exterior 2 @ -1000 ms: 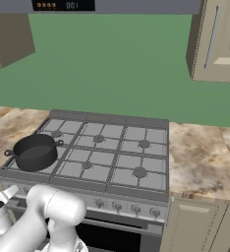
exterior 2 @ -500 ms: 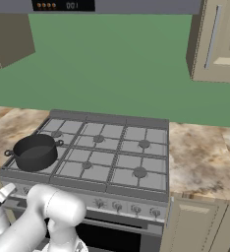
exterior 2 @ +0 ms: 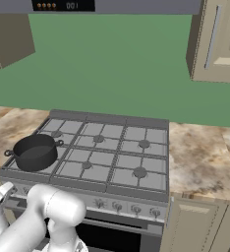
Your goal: Turn on the burner for the pot on the stove. Wait thirty seconds for the pot to heat up. Then add the bell pepper to the pot.
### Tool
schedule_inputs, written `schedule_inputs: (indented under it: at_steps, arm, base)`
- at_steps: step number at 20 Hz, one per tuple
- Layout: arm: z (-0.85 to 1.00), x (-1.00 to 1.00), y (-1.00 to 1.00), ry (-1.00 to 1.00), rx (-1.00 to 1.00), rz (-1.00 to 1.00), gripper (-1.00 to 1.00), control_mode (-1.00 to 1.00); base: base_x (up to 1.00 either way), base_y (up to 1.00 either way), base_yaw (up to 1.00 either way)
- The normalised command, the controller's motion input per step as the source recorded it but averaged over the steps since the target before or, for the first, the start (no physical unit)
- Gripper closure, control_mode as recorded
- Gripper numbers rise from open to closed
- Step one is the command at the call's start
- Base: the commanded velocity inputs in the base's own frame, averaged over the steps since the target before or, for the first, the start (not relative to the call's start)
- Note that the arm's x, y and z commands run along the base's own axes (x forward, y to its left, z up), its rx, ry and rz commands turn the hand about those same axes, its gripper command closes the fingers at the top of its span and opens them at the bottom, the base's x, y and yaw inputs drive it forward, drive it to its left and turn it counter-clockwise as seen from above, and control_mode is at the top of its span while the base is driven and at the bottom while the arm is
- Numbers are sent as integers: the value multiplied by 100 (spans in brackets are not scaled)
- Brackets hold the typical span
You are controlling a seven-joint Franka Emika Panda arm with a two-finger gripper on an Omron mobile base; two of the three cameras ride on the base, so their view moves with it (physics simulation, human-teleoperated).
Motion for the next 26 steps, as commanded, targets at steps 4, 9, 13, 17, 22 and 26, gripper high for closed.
schedule_inputs:
  at_steps: [4, 9, 13, 17, 22, 26]
  arm:
    - [0, 0, 0, 0, 0, 0, 100, -100]
    - [0, 0, 0, 0, 0, 0, -100, -100]
    - [0, 0, 0, 1, 0, 0, -100, -100]
    - [-2, -6, 0, 0, 0, 0, -100, -100]
    - [17, -30, 3, -8, 1, -1, -100, -100]
    - [38, -33, 4, -13, 5, -5, -100, -100]
  base:
    - [0, 0, 0]
    - [0, 0, 0]
    - [0, 0, 0]
    - [0, 0, 0]
    - [0, 0, 0]
    - [0, 0, 0]
